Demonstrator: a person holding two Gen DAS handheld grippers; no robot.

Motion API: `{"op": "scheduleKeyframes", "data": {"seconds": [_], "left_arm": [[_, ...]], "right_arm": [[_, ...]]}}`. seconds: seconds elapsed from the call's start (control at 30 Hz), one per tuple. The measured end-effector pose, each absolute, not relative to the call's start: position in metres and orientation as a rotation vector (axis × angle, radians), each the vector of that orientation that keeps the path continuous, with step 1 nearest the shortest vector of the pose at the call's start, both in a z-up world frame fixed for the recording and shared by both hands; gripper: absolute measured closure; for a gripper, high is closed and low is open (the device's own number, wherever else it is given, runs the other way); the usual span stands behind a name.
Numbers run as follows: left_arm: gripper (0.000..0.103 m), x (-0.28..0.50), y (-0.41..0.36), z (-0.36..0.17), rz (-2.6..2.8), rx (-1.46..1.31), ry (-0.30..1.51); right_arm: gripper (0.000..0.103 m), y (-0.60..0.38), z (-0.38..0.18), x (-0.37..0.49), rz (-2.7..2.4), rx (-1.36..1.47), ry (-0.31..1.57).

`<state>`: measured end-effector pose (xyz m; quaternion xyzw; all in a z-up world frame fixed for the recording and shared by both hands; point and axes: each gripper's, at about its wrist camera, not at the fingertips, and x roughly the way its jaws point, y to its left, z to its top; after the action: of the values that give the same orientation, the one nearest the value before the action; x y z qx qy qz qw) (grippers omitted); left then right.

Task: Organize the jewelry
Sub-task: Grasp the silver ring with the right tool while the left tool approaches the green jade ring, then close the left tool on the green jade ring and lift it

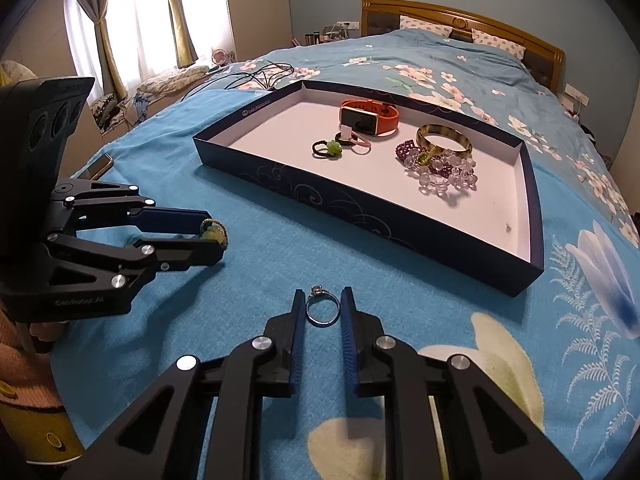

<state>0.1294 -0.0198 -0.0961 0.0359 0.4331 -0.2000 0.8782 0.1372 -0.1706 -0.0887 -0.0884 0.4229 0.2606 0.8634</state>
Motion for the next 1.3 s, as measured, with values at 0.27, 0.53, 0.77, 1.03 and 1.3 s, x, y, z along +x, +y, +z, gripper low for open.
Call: {"op": "scheduleKeyframes", "data": {"seconds": [0.27, 0.53, 0.77, 1.03, 1.3], "left_arm": [[0.086, 0.127, -0.018, -0.094, -0.414, 0.070, 0.894], [0.087, 0.123, -0.018, -0.090, -0.413, 0.065, 0.876], [0.093, 0.119, -0.018, -0.082, -0.426, 0.058, 0.852], [0.087, 0.116, -0.020, -0.084, -0.431, 0.081, 0.859], [0.072, 0.123, -0.023, -0.093, -0.429, 0.082, 0.895]], "right_arm": [[0.087, -0.174, -0.084, 0.131, 0.547, -0.164, 0.863], [0.087, -0.180, -0.079, 0.128, 0.546, -0.133, 0.840], [0.087, -0.182, -0.074, 0.128, 0.549, -0.109, 0.813], [0.087, -0.183, -0.073, 0.128, 0.554, -0.106, 0.812], [0.087, -0.182, -0.075, 0.128, 0.557, -0.103, 0.818]]}}
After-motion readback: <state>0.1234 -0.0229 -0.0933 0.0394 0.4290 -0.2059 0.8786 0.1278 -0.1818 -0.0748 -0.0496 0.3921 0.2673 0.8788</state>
